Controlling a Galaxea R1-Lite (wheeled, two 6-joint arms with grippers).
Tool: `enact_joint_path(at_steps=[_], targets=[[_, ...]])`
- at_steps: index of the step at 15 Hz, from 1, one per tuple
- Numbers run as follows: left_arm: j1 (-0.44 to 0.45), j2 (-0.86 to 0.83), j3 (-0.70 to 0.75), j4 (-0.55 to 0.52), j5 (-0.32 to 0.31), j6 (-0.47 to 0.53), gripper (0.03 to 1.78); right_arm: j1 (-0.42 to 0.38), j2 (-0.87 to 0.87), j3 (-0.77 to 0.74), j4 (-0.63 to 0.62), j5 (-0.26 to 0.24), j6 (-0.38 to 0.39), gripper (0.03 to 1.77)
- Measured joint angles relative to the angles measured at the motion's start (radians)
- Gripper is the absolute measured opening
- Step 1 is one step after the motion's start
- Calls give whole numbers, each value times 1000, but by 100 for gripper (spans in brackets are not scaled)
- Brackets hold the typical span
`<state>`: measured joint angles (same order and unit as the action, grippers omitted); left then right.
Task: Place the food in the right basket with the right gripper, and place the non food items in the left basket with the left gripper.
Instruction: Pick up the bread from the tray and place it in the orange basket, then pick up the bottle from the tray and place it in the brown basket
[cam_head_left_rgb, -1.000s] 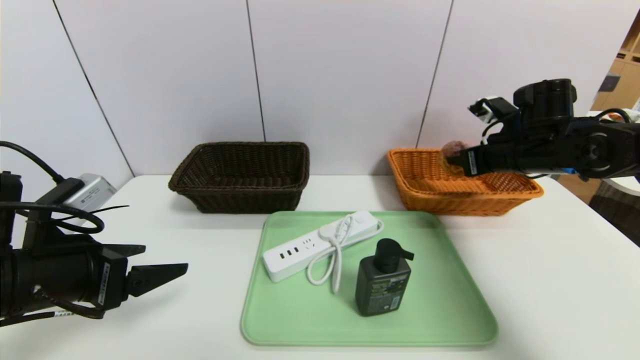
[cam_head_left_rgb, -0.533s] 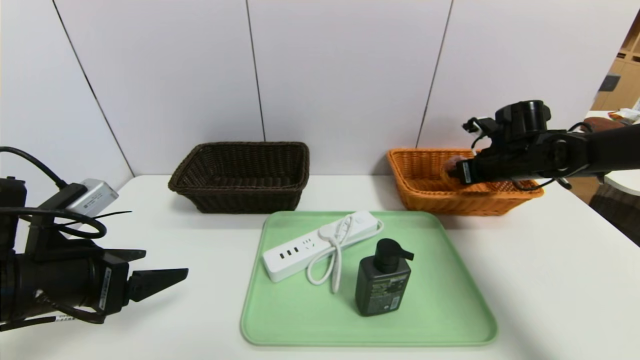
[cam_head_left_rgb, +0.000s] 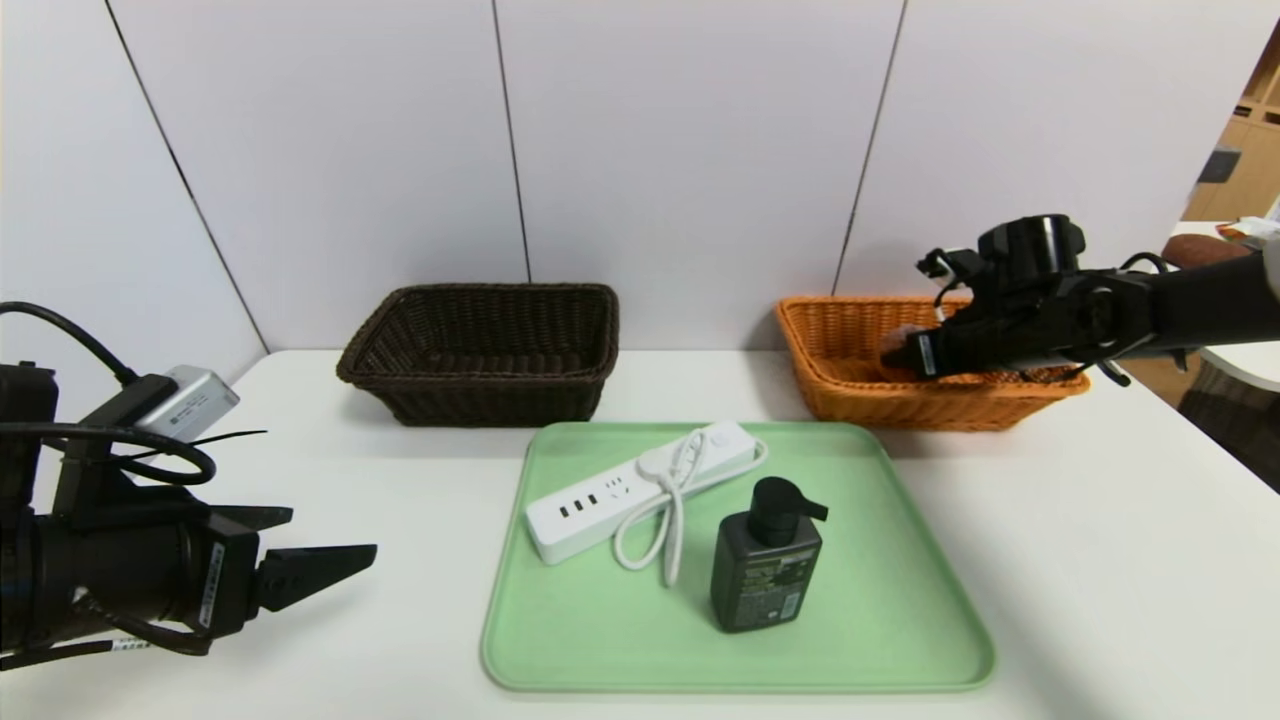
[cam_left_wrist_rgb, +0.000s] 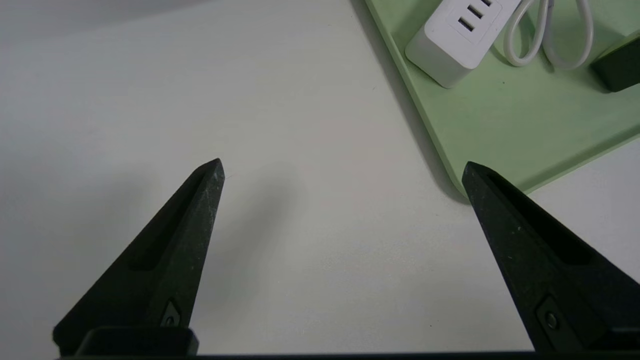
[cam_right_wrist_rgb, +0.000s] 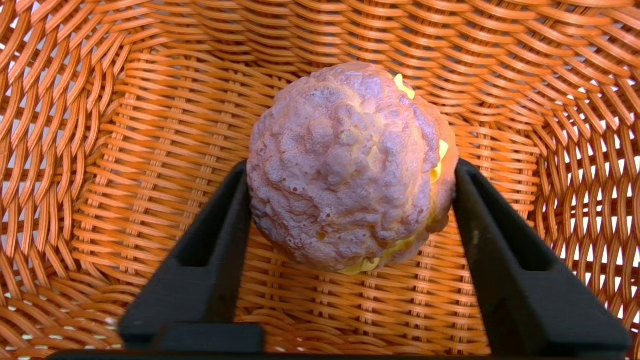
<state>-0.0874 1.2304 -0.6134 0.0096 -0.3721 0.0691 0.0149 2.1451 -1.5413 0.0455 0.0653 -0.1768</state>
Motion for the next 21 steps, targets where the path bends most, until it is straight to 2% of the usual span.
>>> enact_joint_path(at_steps=[7,11,15,17,21], targets=[[0,-2,-2,0,0,1,169,0,-46,-24,37,5,2,154],[0,-10,-2,0,-1,-1,169,-1,-140,-52,155,8,7,161],[0,-24,-2,0,-2,-3,169,-6,-292,-41,337,33,75,165],[0,-33,-2,0,-2,-2,169,-6,-394,18,405,48,97,166],[-1,-45,-5,-1,-6,2,169,7,-624,253,425,78,111,168]])
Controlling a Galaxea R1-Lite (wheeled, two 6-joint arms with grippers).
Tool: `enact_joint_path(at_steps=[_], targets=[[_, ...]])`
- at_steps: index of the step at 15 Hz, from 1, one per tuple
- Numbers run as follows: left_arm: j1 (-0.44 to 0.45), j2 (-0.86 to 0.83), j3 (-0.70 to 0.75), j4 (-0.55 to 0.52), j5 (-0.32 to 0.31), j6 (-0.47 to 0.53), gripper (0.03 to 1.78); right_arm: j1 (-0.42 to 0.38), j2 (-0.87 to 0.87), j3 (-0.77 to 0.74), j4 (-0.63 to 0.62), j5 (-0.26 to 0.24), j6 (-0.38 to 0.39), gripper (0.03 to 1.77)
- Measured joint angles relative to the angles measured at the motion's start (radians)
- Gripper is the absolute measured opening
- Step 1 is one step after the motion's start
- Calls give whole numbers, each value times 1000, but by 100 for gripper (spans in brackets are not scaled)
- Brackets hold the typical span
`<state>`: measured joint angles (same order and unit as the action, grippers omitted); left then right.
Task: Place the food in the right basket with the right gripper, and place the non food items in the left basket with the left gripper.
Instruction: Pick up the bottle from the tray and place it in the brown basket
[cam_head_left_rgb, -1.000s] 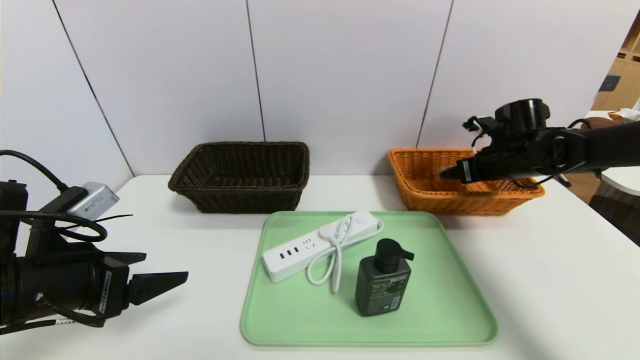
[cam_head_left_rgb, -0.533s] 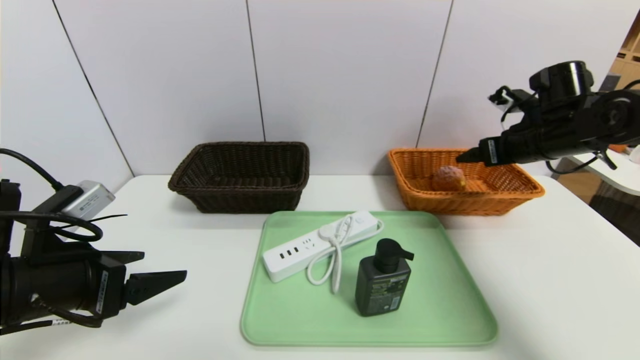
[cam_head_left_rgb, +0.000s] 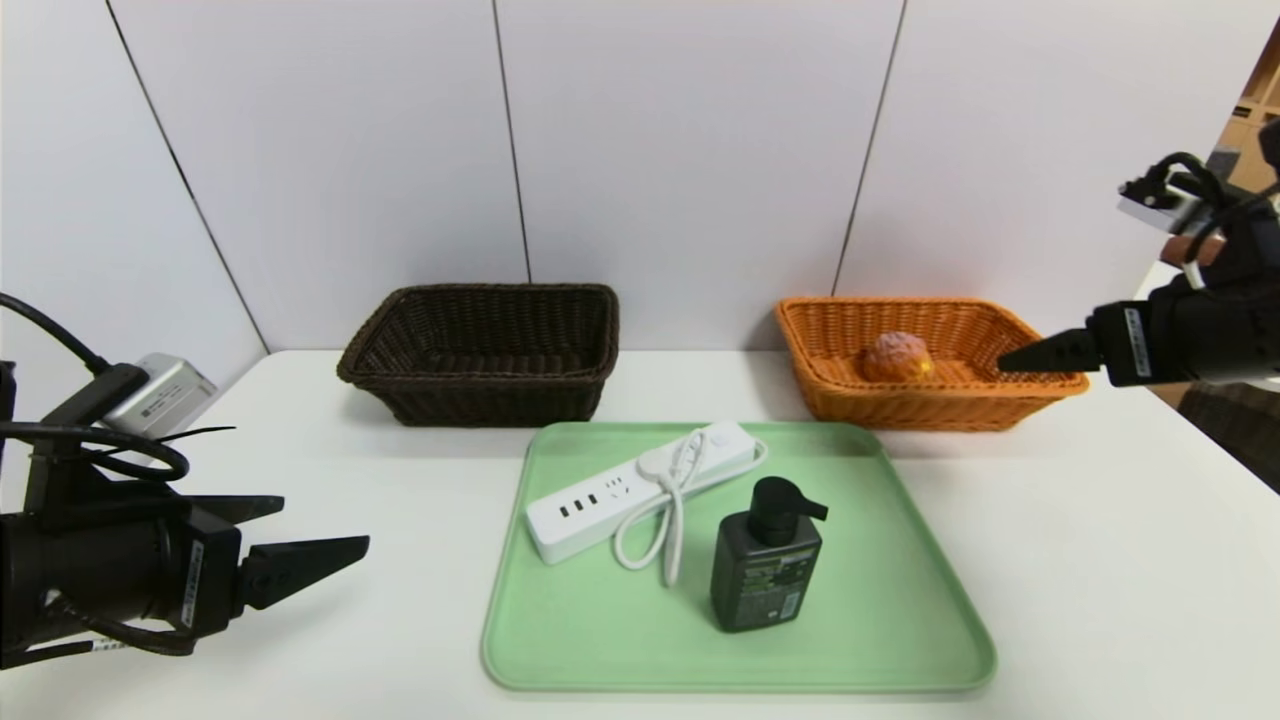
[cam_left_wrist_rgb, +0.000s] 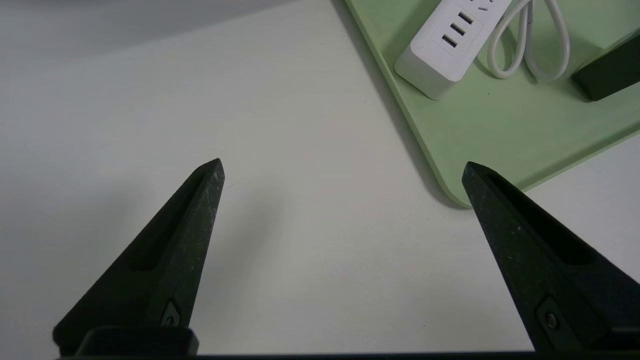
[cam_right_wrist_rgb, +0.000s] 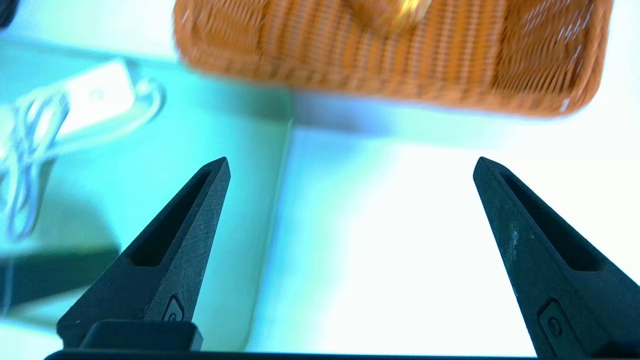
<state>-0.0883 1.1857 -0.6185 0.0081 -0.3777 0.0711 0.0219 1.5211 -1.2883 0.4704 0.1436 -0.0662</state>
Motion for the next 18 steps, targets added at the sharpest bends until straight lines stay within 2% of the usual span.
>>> enact_joint_path(at_steps=[3,6,12,15,18], targets=[[-2,-1,-1,0,-7,2,169,9,-161,192,-4,48,-4,169],[-15,-2,1,1,-47,10,169,40,-288,339,-8,62,-19,169],[-89,24,-3,-8,-54,53,169,214,-401,504,-19,60,-37,169],[-167,83,-4,-107,-54,58,169,281,-397,572,-148,50,-35,169],[-296,177,-5,-287,-59,60,169,296,-368,605,-230,50,-35,169]])
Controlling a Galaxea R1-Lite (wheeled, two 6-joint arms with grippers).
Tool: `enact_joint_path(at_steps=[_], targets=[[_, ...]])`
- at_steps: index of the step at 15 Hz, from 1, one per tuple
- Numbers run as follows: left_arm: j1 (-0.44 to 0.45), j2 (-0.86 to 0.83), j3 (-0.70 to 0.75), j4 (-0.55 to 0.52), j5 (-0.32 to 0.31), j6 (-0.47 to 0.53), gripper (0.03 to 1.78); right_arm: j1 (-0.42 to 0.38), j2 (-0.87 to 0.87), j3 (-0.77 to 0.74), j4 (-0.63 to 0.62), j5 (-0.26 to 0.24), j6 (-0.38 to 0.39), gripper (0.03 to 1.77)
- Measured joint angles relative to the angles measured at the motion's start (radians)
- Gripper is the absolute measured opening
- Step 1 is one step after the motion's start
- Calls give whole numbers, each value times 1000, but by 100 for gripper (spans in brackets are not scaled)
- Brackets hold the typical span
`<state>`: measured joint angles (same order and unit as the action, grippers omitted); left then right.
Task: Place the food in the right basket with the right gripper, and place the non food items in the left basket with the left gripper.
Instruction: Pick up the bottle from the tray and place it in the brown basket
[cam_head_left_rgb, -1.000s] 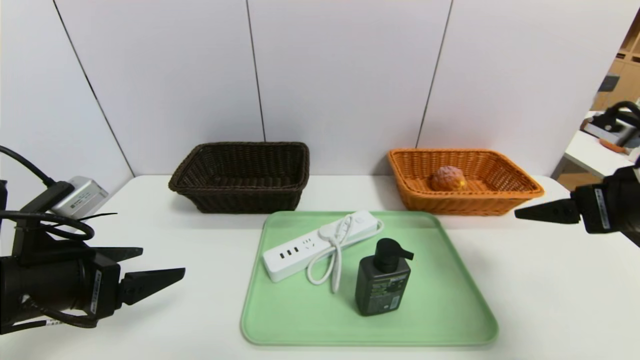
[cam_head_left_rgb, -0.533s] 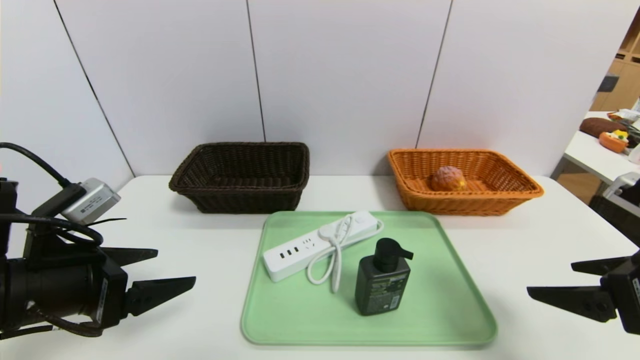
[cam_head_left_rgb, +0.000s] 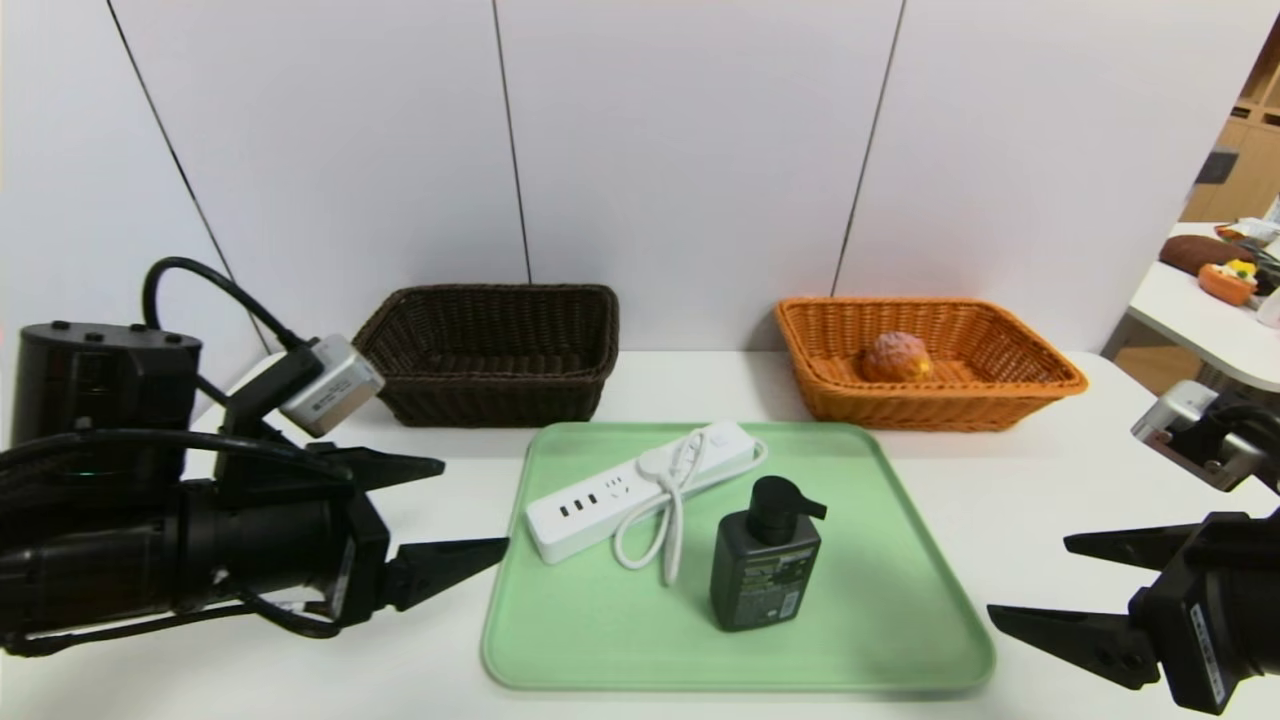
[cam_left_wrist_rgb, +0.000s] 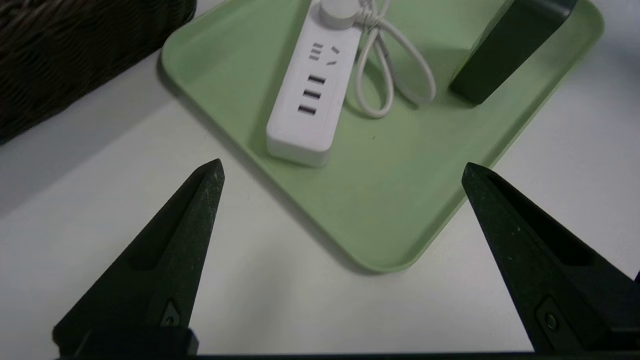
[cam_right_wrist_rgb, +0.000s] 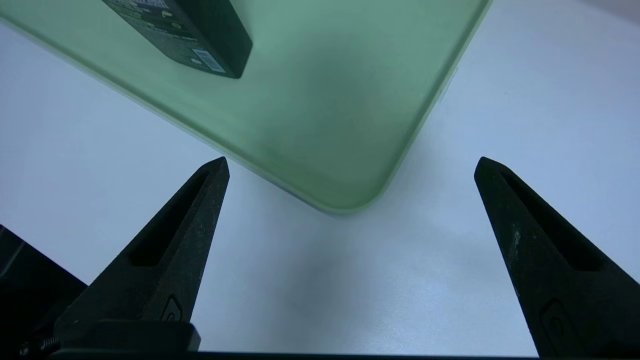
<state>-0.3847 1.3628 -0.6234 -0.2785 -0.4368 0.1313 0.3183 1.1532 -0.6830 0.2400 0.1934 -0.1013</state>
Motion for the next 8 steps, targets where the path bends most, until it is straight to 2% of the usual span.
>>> enact_joint_path(at_steps=[2,4,6,8], targets=[[-68,69,-2,-143,-40,-1,169,1,15,3,-2,4,1,169],[-107,133,-4,-267,-146,1,169,1,31,4,-2,-1,2,169],[-133,187,-4,-323,-243,5,169,1,41,3,-3,-3,2,169],[-164,234,-4,-375,-258,5,169,0,49,0,-4,-3,2,169]])
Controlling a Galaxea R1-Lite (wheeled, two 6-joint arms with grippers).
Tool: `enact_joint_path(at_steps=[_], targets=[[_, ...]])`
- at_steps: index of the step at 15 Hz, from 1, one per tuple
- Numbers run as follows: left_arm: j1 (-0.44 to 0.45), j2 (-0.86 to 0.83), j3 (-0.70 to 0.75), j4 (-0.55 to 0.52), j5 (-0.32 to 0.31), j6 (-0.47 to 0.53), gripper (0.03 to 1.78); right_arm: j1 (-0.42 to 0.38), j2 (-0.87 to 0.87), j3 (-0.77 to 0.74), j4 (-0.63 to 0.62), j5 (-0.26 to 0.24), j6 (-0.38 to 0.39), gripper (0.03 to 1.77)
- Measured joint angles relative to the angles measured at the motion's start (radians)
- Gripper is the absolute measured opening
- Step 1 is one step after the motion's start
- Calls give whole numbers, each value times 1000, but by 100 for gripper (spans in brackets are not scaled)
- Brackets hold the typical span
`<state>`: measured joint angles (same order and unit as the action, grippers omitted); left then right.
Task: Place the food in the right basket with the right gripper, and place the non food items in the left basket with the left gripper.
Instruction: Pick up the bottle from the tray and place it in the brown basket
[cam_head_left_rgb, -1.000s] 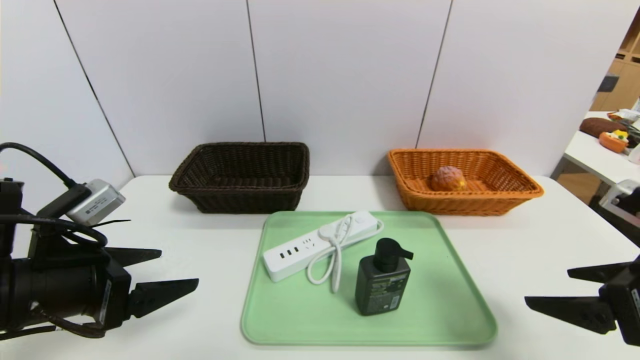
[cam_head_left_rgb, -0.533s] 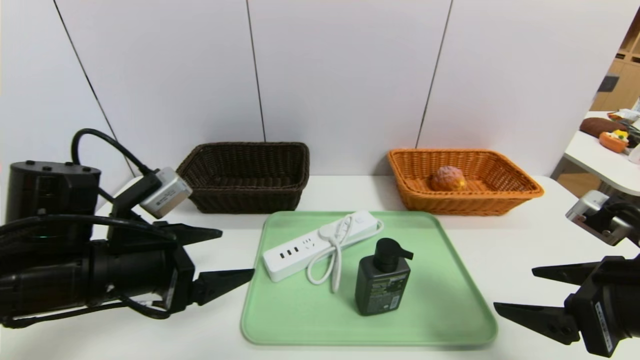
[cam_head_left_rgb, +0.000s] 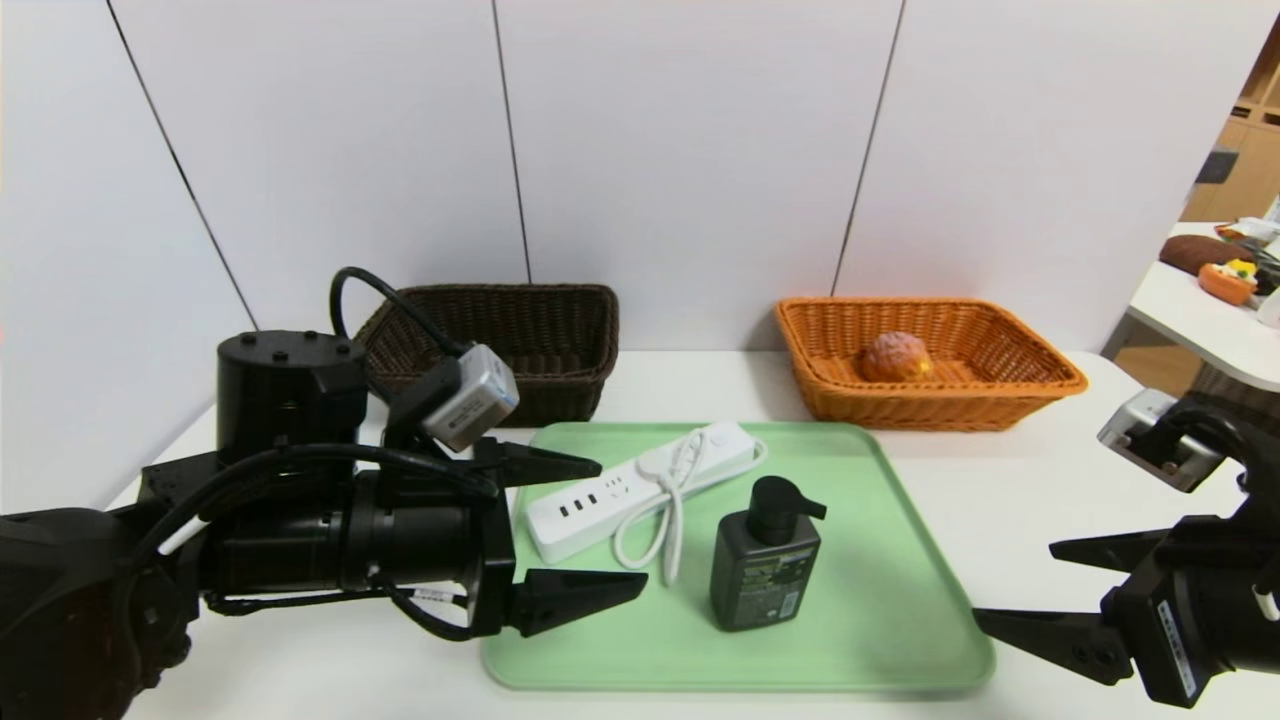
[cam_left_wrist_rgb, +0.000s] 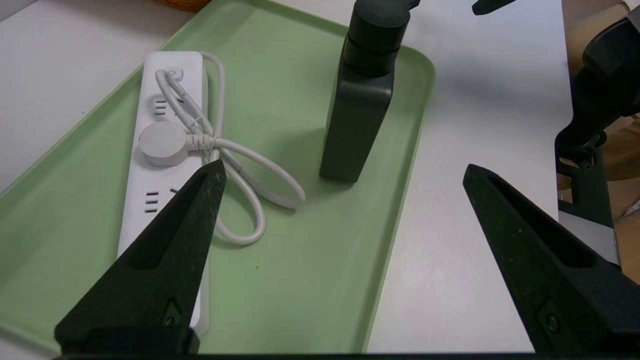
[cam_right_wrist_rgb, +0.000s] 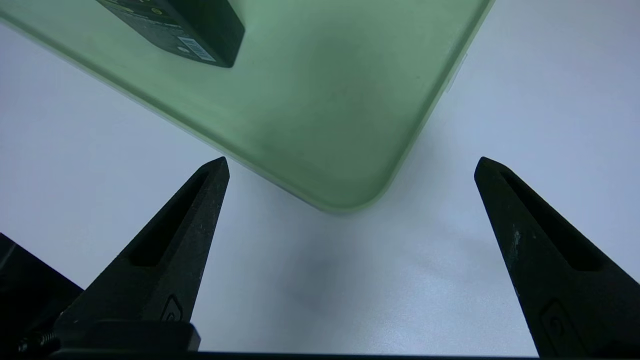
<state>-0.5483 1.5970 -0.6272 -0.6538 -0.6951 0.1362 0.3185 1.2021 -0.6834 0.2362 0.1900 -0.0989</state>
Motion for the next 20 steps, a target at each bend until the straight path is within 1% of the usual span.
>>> enact_joint_path(at_steps=[3,4,6,7,9,13,17,20], targets=[[-56,72,-13,-81,10,-3,169,-2,6,-7,-1,0,3,170],[-79,94,-27,-86,33,-4,169,-6,7,-8,0,0,3,170],[-129,137,-52,-91,119,-2,169,-8,7,-9,-3,0,3,170],[-150,151,-60,-91,141,-2,169,-9,8,-9,-9,0,5,170],[-172,177,-75,-91,151,-1,169,-10,8,-9,-11,0,6,170],[-183,218,-90,-96,152,-1,169,-12,8,-8,-10,0,5,170],[-210,269,-127,-153,150,-7,169,-12,7,-15,-16,0,5,170],[-225,307,-158,-160,146,-3,169,-13,3,-17,-14,0,5,170]])
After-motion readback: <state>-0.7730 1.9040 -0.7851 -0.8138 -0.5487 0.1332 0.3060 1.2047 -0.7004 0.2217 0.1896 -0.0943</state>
